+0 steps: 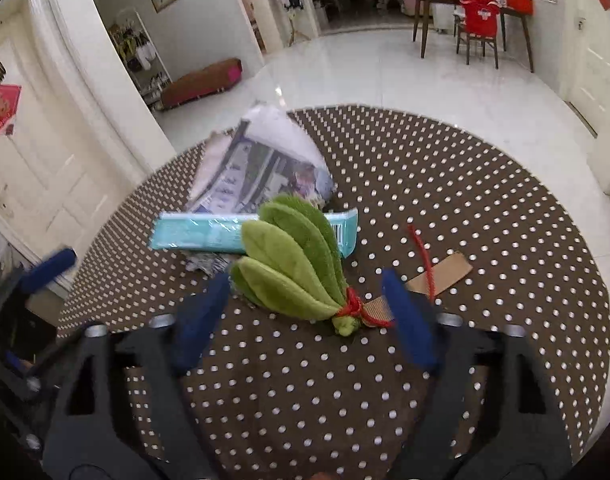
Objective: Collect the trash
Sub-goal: 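Grasp the teal toothpaste box with the left gripper while the right grasps the green plush toy, then carry the teal box and green plush toy toward the blue bin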
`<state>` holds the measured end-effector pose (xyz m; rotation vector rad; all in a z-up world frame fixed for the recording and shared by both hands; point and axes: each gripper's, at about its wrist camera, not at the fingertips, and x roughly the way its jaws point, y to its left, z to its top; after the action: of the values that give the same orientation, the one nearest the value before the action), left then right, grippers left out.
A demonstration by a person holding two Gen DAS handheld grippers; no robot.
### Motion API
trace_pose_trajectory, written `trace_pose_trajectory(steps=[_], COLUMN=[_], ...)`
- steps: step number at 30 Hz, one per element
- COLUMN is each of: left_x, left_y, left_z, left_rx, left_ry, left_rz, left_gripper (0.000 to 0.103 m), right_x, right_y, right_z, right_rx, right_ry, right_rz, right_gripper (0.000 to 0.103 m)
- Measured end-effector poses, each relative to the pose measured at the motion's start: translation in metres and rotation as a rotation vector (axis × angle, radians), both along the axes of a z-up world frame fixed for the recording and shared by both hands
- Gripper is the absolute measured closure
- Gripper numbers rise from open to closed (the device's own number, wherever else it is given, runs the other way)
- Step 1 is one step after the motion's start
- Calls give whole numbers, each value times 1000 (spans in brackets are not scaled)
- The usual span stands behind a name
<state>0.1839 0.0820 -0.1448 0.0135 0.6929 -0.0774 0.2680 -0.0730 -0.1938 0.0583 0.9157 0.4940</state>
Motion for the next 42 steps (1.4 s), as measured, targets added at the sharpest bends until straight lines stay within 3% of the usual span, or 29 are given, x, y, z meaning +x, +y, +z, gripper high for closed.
trace_pose_trajectory(steps=[4, 12, 17, 18, 19, 21, 23, 24, 29, 35, 42], left_x=[19, 67, 85, 89, 93, 99, 102, 103, 101, 81, 67], left_y=[-7, -25, -37, -40, -41, -46, -47, -47, -43, -42, -67], left_z=[0, -13, -27, -31, -33, -41, -41, -40, -32, -14, 8], left_rx=[67, 226, 273, 269, 264, 253, 224, 207, 154, 80, 9], left_ry=[1, 41, 89, 106, 121, 175, 187, 194, 205, 160, 108], left_rz=[-55, -230, -296, -312, -325, -358, -374, -383, -352, -322, -311], left_gripper=[8, 8, 8, 14, 31, 50, 59, 72, 76, 76, 76], right_x=[1, -17, -25, -26, -27, -28, -28, -28, -30, -33, -43], right_y=[-4, -63, -91, -96, -99, -103, -108, -110, -121, -146, -185], right_z=[-4, 15, 20, 20, 20, 21, 22, 23, 28, 34, 54], right_rx=[9, 67, 81, 87, 90, 93, 96, 97, 107, 128, 172], right_ry=[21, 15, 17, 19, 20, 20, 18, 18, 10, -1, -38], right_rz=[6, -86, -131, -141, -148, -160, -168, -170, -178, -201, -234], right_gripper=[83, 85, 85, 85, 85, 85, 85, 85, 85, 85, 85])
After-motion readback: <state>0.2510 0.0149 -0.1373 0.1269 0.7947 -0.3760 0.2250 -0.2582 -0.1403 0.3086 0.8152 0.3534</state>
